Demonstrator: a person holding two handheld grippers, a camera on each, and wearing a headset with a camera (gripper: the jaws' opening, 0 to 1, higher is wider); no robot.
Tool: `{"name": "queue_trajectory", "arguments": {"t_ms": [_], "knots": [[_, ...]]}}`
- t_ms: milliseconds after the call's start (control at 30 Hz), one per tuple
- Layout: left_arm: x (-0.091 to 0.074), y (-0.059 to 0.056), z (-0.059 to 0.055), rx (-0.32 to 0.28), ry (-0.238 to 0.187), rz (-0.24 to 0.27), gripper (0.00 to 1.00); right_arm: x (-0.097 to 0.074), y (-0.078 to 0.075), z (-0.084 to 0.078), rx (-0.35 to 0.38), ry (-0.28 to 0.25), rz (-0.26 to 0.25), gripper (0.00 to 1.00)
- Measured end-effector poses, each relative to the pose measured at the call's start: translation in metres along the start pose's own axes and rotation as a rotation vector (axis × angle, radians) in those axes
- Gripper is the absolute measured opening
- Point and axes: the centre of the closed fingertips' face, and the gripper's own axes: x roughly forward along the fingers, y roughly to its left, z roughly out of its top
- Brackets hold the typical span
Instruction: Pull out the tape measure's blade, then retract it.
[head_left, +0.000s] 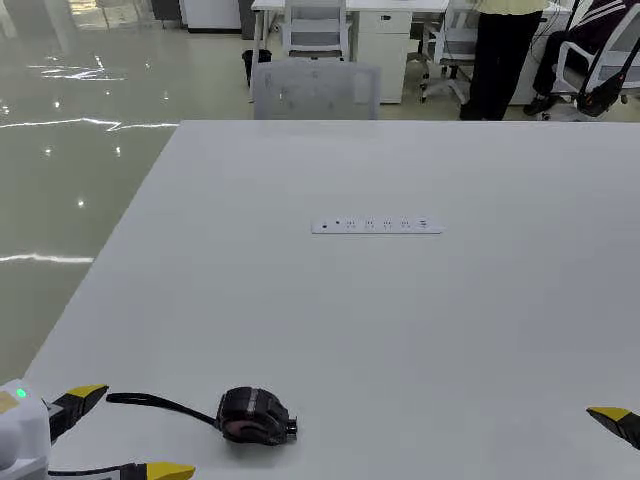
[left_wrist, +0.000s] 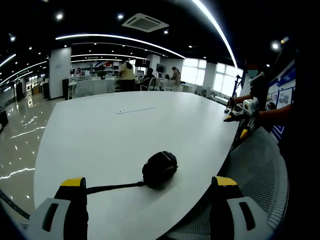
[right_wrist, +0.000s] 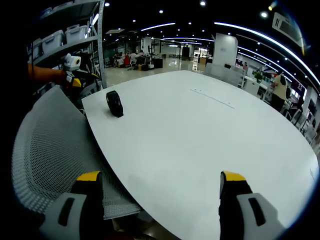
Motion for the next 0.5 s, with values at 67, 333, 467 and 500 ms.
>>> {"name": "queue_trajectory", "arguments": {"t_ms": [67,333,467,500], "knots": [[0.0004,-0.0003,-0.0008,0.0,0.003,-0.002,1.0,-0.0001,-0.0006,-0.0006,0.004,0.004,-0.001,1.0],[-0.0005,-0.0001,-0.0007,0.014,0.008,-0.003,1.0,-0.0024,-0.0048,0.0012,0.009,0.005,-0.013,1.0],[-0.0006,0.0,0.0004,0.02,0.012,-0.004,1.0,-0.0037,-0.0035,0.0049,-0.011,-0.007,-0.013,0.99],[-0.0004,-0.0002,0.0002,0.022,0.013,-0.006,1.0,-0.0041,-0.0031,0.0056,-0.009,-0.007,-0.013,0.99]]}}
